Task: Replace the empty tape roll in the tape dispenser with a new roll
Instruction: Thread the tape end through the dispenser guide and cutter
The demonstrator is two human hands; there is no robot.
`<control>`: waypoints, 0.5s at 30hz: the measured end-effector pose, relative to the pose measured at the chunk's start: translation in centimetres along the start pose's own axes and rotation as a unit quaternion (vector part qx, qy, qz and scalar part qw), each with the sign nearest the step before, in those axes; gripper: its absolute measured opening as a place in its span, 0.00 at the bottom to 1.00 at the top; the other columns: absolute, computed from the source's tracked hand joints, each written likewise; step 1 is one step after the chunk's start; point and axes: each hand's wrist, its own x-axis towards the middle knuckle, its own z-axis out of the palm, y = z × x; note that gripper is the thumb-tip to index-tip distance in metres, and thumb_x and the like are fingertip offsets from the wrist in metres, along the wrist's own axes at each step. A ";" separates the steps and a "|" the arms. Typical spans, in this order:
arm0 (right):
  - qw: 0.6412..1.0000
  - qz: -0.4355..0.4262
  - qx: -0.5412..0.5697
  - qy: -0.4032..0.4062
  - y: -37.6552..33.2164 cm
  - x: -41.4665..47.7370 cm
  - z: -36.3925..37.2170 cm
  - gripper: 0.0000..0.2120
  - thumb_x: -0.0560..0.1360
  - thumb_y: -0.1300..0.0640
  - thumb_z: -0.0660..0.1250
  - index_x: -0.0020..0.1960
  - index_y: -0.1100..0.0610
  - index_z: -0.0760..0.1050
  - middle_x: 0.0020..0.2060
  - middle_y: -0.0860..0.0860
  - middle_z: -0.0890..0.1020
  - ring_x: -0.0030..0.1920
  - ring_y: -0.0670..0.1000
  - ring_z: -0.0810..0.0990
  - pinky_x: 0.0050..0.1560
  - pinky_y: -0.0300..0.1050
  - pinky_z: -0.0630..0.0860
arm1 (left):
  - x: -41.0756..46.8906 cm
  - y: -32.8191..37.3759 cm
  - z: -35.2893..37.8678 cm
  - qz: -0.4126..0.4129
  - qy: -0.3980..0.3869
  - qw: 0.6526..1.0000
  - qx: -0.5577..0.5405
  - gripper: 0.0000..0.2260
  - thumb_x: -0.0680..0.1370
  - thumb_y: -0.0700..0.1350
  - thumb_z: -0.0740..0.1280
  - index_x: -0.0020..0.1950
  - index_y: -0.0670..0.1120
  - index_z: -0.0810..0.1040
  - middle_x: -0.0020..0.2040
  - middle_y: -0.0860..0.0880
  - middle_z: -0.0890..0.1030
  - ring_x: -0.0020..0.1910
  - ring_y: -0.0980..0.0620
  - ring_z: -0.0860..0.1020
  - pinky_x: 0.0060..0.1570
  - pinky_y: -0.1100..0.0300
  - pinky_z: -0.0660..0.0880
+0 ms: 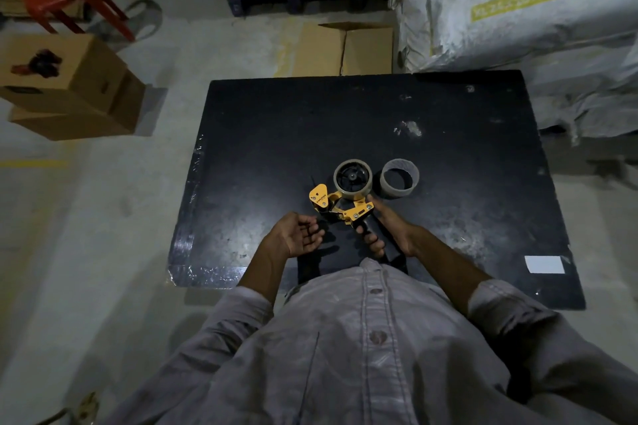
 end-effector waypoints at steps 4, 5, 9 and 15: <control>1.000 0.013 0.006 0.008 0.4 -0.4 -0.2 0.42 0.76 0.16 0.57 0.42 0.57 0.77 0.31 0.51 0.70 0.25 0.50 0.66 0.28 0.40 0.64 | 0.3 -0.7 0.4 -0.002 0.012 0.999 -0.033 0.12 0.83 0.38 0.65 0.41 0.42 0.79 0.40 0.46 0.78 0.36 0.48 0.82 0.32 0.58 0.83; 1.000 0.014 0.004 0.008 0.4 -0.6 -0.2 0.42 0.77 0.17 0.57 0.42 0.57 0.77 0.30 0.51 0.70 0.25 0.50 0.66 0.27 0.40 0.64 | 0.5 -0.9 0.4 -0.002 0.015 0.999 -0.043 0.12 0.84 0.38 0.65 0.41 0.42 0.79 0.38 0.47 0.77 0.38 0.49 0.81 0.31 0.59 0.82; 1.000 0.015 -0.001 0.005 0.7 -1.5 -0.2 0.41 0.77 0.18 0.58 0.42 0.58 0.77 0.31 0.52 0.70 0.25 0.49 0.66 0.27 0.41 0.64 | 0.8 -1.3 0.1 -0.009 0.015 0.998 -0.067 0.13 0.85 0.37 0.63 0.41 0.42 0.78 0.30 0.49 0.74 0.39 0.50 0.78 0.35 0.58 0.78; 1.000 0.017 -0.015 -0.002 0.1 -1.8 -0.1 0.40 0.75 0.17 0.62 0.43 0.56 0.77 0.32 0.52 0.71 0.25 0.49 0.68 0.28 0.40 0.65 | 0.4 -1.2 -0.5 -0.010 0.009 0.994 -0.112 0.14 0.86 0.36 0.62 0.40 0.41 0.77 0.28 0.48 0.73 0.38 0.51 0.76 0.27 0.63 0.78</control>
